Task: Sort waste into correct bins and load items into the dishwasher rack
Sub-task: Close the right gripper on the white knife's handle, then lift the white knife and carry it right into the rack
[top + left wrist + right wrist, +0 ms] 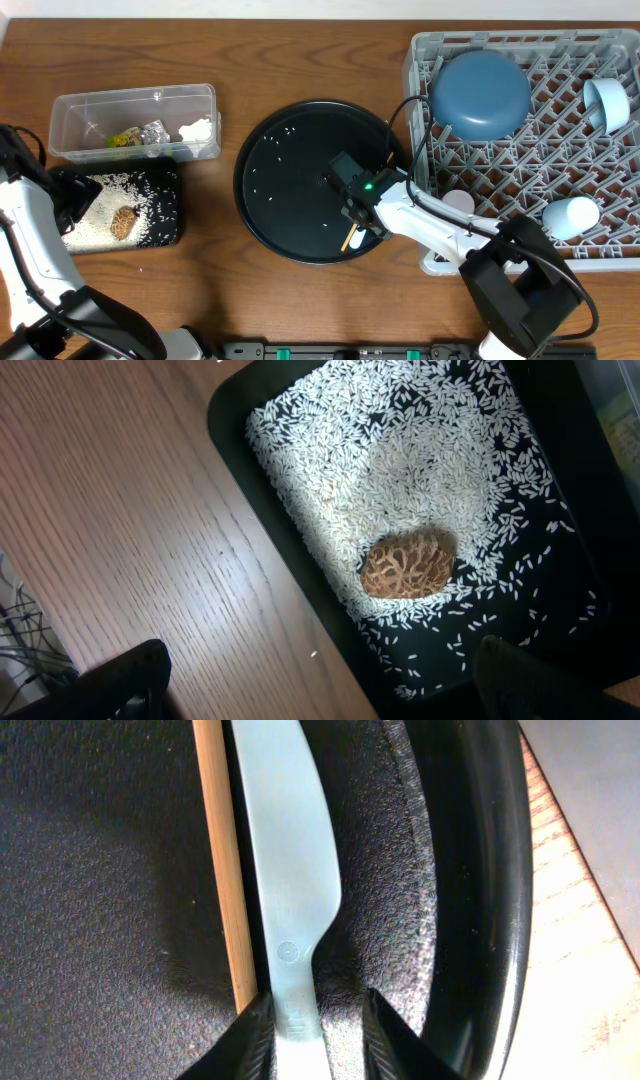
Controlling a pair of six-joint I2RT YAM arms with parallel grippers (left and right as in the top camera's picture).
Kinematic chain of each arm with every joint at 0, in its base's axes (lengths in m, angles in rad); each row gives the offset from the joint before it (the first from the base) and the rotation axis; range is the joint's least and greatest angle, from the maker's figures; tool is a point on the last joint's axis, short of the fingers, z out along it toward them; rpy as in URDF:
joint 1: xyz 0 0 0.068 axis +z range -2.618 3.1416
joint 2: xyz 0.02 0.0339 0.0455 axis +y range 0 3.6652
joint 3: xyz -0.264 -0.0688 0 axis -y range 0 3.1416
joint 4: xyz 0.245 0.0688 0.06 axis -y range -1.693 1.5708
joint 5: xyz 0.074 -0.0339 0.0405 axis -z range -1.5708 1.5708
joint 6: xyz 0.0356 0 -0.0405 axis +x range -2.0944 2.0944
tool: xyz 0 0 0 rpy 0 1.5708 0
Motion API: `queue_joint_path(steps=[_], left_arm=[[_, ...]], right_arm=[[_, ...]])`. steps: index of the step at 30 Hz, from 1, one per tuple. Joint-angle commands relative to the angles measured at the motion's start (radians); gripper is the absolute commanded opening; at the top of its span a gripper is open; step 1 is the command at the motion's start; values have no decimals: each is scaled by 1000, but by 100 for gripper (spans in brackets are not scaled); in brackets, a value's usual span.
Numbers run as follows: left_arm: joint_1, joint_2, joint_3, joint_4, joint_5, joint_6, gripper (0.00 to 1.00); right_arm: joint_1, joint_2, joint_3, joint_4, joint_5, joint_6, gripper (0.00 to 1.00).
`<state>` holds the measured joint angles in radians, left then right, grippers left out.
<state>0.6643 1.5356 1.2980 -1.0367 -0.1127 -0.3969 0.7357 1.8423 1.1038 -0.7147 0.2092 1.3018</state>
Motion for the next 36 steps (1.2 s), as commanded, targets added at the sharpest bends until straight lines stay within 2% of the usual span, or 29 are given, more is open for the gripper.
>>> queue_joint_path(steps=[1,13,20,24,27,36], left_arm=[[3,-6,0,-2,-19,-6,98],[3,-6,0,-2,-19,-6,98],[3,-6,0,-2,-19,-6,98],[3,-6,0,-2,-19,-6,98],[3,-6,0,-2,-19,-6,98],[3,-6,0,-2,-19,-6,98]], right_arm=[[-22,9,-7,-1,12,11,24],[-22,11,-46,32,12,22,22],[-22,11,-52,44,13,21,5],[-22,11,-52,47,13,14,6],[-22,11,-50,64,12,-31,1],[-22,-6,29,71,19,-249,1]])
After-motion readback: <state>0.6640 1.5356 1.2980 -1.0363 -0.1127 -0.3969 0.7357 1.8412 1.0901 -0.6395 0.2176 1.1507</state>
